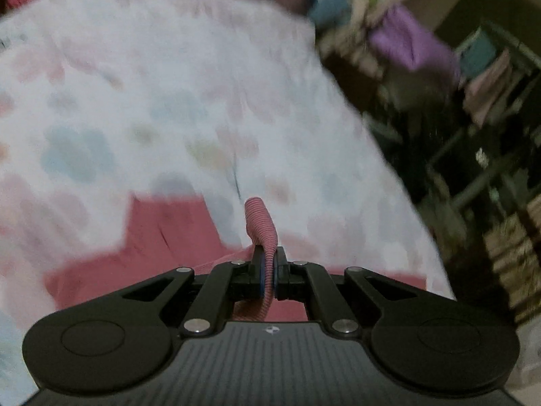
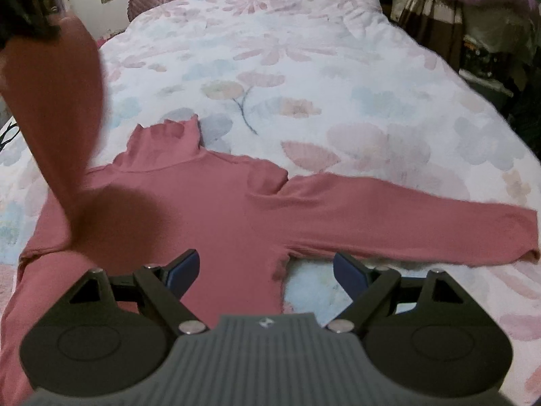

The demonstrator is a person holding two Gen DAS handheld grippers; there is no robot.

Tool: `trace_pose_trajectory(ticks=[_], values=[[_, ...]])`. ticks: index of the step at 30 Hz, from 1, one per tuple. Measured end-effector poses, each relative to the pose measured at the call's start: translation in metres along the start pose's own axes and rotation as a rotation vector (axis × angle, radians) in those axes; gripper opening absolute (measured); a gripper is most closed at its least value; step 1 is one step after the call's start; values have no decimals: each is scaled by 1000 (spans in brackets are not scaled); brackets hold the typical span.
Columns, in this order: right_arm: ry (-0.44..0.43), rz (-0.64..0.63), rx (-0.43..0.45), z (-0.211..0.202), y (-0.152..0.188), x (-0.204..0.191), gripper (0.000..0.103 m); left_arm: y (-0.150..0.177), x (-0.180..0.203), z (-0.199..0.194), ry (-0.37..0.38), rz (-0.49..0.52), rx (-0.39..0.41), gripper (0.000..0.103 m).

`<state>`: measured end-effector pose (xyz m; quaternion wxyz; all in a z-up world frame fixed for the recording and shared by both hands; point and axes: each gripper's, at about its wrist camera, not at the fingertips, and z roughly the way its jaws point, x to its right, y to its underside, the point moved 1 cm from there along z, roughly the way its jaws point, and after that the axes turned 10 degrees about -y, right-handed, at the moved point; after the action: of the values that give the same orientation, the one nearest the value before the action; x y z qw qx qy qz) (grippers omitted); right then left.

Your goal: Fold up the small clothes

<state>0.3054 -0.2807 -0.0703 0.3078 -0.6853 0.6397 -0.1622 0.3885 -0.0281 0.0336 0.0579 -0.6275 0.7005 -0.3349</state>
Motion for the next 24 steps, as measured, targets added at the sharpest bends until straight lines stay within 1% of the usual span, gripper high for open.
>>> trace_pose_trajectory(ticks=[4, 6, 8, 9, 10, 11, 12, 15, 16, 17, 21, 23, 24], values=[[-34, 56, -29, 18, 7, 15, 82, 35, 7, 72, 35, 2, -128, 4], [-53, 71, -36, 24, 8, 20, 82, 47, 9, 98, 61, -9, -180, 6], [-54, 69, -38, 28, 9, 21, 81, 56, 12, 114, 104, -36, -214, 10], [-56, 64, -34, 30, 8, 21, 81, 59, 14, 119, 123, -41, -222, 14], [-53, 59, -31, 31, 7, 21, 79, 60, 14, 121, 140, -43, -231, 22], [-47, 56, -29, 32, 6, 21, 76, 61, 13, 122, 151, -41, -234, 26], [-44, 56, -26, 33, 5, 22, 76, 60, 13, 119, 160, -40, -230, 28], [-50, 74, -10, 32, 2, 26, 76, 61, 1, 101, 168, -42, -185, 40], [-54, 79, -2, 31, 0, 26, 76, 61, -8, 91, 157, -39, -161, 44], [-59, 80, 5, 32, -2, 26, 76, 60, -17, 83, 133, -37, -138, 44], [-71, 62, 16, 40, -12, 22, 75, 64, -69, 53, -37, -11, -40, 44], [-68, 54, 11, 47, -15, 21, 73, 65, -100, 41, -117, -43, -6, 44], [-64, 56, 3, 51, -17, 22, 70, 66, -120, 36, -157, -78, 5, 44]])
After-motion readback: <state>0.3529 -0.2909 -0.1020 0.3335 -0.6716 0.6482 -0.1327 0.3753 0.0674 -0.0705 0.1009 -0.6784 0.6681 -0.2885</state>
